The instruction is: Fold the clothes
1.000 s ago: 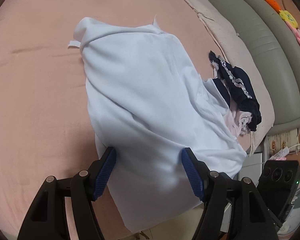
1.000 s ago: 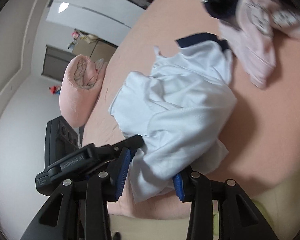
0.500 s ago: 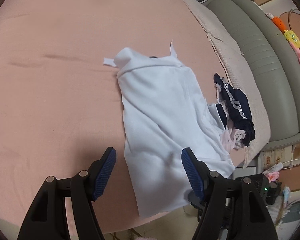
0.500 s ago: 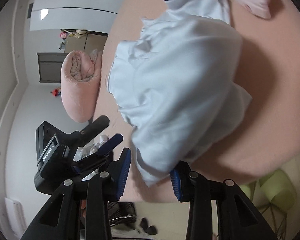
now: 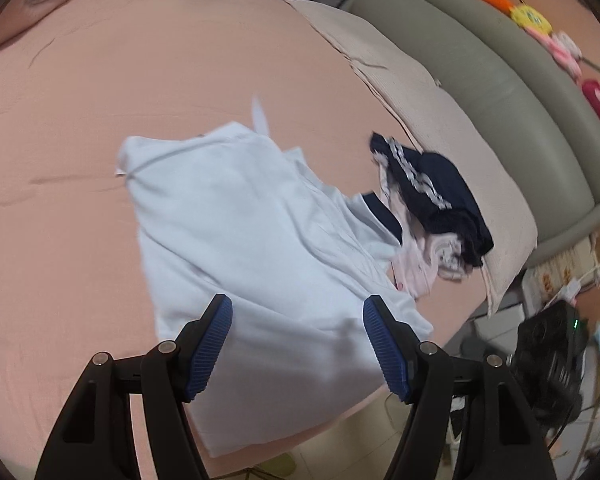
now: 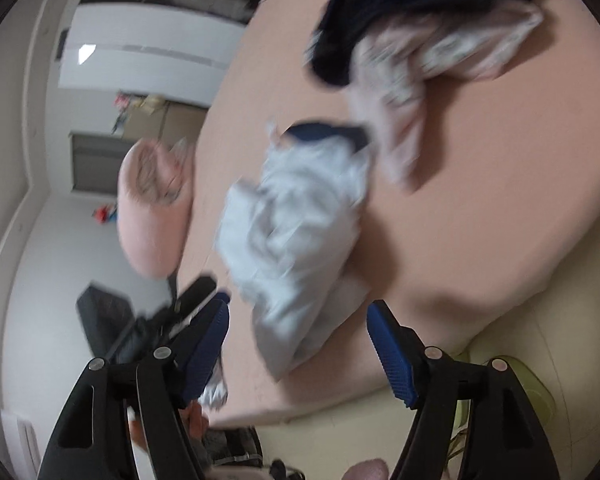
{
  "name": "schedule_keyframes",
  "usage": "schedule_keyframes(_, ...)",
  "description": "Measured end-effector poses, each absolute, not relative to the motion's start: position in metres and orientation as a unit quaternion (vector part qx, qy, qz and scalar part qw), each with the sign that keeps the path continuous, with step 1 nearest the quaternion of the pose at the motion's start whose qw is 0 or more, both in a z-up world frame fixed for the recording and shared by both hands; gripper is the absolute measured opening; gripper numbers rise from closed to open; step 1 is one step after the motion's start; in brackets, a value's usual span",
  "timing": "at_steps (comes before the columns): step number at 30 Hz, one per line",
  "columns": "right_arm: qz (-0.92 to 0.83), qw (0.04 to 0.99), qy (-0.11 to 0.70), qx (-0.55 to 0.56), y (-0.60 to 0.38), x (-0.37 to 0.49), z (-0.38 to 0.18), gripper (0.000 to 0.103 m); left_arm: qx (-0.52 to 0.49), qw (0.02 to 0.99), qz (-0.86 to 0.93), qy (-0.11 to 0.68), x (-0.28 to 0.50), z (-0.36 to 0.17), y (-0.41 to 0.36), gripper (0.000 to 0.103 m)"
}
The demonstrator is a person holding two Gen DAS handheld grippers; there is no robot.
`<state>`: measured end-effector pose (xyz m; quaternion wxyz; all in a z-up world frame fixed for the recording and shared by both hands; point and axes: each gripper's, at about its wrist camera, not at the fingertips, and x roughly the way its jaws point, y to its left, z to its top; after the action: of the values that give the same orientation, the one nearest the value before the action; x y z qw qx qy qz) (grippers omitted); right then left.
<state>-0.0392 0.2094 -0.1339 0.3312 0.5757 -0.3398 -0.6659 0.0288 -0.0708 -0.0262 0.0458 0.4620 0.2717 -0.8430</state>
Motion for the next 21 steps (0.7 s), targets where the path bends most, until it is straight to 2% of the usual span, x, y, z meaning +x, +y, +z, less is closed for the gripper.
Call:
schedule_keyframes(3, -0.673, 0.321, -0.337, 0.575, 0.213, -0.046, -0.136, 0.072, 0.460, 0.047, -0.857, 0.227, 0.035, -0.022, -0.057, 0.066)
schedule_keyframes(9, -0.664, 0.320, -0.351, 0.577, 0.206, -0.062, -0.140, 0.073, 0.434, 0.067, -0.897, 0.039, 0.050, -0.008, -0.007, 0.066)
schedule_keyframes(11, -0.657, 0.327, -0.356, 0.579, 0.204, -0.062, -0.141, 0.073, 0.421, 0.069, -0.904, -0.006, 0.055, -0.008, 0.009, 0.068)
schedule_keyframes(13, -0.658, 0.329, -0.351, 0.579, 0.204, -0.062, -0.142, 0.073, 0.408, 0.073, -0.909, -0.047, 0.058, -0.010, 0.023, 0.074)
schedule_keyframes(17, -0.659, 0.334, -0.348, 0.577, 0.210, -0.058, -0.143, 0.073, 0.408, 0.090, -0.897, -0.147, 0.056, -0.023, 0.050, 0.076)
schedule_keyframes(21, -0.624, 0.350, -0.404, 0.570, 0.214, -0.060, -0.153, 0.074, 0.403, 0.091, -0.874, -0.257, 0.055, -0.042, 0.076, 0.076)
